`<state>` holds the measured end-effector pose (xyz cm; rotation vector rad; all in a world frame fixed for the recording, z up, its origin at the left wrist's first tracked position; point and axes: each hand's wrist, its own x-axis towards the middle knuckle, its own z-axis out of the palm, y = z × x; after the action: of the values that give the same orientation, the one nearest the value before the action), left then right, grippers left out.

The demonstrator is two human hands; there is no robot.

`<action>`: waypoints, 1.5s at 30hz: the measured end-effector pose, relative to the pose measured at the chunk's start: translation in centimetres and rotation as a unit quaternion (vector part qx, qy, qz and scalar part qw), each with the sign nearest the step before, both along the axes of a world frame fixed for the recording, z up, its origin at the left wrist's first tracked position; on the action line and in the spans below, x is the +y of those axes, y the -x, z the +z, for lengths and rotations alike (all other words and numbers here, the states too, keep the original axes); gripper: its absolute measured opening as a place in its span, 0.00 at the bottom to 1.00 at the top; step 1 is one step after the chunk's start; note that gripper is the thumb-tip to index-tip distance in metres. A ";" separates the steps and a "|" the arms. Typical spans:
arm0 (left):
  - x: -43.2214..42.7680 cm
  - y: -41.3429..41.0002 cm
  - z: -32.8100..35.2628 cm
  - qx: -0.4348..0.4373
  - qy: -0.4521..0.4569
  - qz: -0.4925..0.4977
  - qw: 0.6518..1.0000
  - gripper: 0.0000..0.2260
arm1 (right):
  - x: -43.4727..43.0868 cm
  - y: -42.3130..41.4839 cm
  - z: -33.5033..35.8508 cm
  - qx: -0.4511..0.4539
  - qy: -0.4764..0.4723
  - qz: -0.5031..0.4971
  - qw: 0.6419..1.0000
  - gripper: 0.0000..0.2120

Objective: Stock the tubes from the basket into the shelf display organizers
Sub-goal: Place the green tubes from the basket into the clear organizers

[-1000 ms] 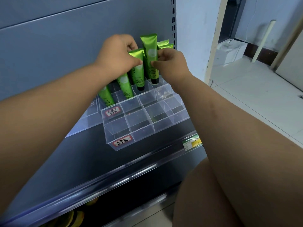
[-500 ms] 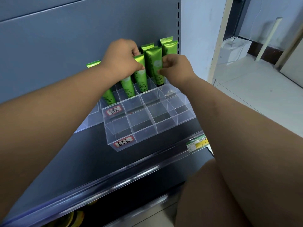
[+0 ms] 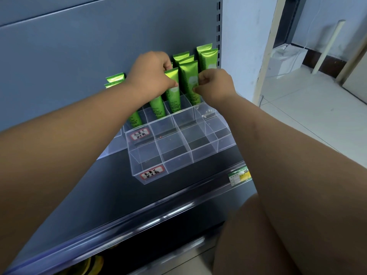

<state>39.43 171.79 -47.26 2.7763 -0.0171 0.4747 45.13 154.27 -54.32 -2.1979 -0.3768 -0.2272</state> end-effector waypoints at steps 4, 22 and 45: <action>0.2 0.1 -0.1 -0.008 -0.005 -0.002 1.000 0.17 | 0.0 0.0 -0.1 0.003 -0.005 -0.007 1.000 0.11; 0.8 0.1 -0.5 -0.039 -0.015 0.010 0.999 0.17 | 0.1 0.3 0.0 0.012 0.003 -0.029 1.000 0.09; 1.3 1.5 -0.5 -0.090 -0.004 -0.008 0.996 0.14 | -1.3 2.6 1.6 -0.004 0.107 -0.042 0.993 0.18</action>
<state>37.93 173.05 -47.77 2.7300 -0.0835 0.7197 42.56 153.00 -52.72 -2.4284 -0.3264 -0.2503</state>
